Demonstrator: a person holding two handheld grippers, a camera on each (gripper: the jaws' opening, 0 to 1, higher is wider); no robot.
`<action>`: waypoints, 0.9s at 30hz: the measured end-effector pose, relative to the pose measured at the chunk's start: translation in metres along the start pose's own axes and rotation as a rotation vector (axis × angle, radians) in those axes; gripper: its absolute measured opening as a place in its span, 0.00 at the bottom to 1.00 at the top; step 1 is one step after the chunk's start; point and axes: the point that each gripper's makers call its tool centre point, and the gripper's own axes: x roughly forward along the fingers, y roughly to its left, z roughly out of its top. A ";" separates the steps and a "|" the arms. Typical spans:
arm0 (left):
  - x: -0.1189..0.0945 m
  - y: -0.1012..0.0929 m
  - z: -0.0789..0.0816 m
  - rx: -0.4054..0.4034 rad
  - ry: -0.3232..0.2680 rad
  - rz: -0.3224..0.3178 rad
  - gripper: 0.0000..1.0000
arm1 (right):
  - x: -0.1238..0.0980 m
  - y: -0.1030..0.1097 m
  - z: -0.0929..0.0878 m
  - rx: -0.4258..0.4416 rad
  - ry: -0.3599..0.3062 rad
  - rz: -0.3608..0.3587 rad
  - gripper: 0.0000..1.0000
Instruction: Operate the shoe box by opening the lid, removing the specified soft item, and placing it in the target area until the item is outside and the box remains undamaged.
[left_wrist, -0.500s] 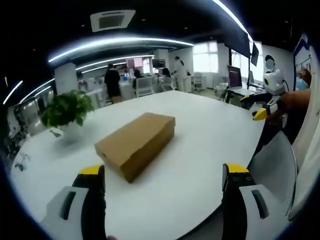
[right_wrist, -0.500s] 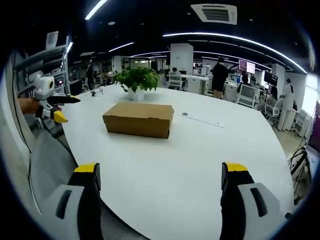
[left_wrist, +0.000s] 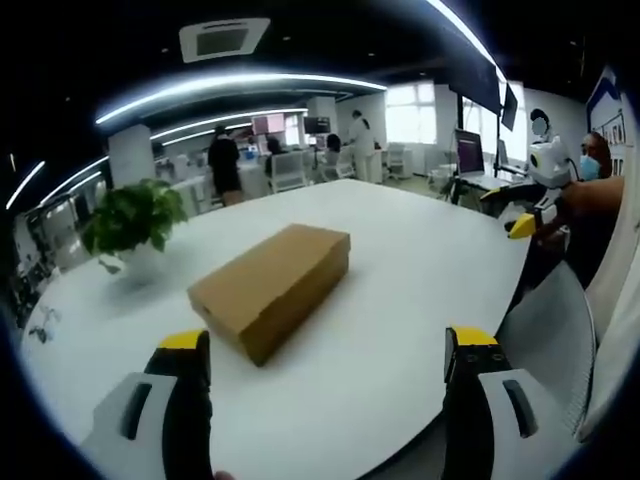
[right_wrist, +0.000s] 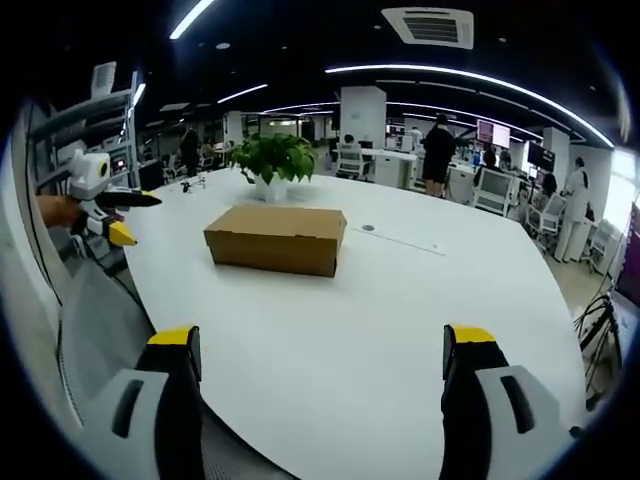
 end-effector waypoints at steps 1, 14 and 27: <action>0.000 0.001 0.000 0.000 0.000 0.002 1.00 | 0.000 0.000 0.000 -0.001 0.000 -0.002 0.96; -0.001 0.003 -0.001 -0.010 -0.002 0.017 0.99 | 0.002 -0.002 -0.002 -0.009 0.005 -0.006 0.96; -0.003 0.003 -0.003 -0.024 -0.005 0.011 1.00 | 0.002 -0.002 -0.002 -0.014 0.011 0.002 0.96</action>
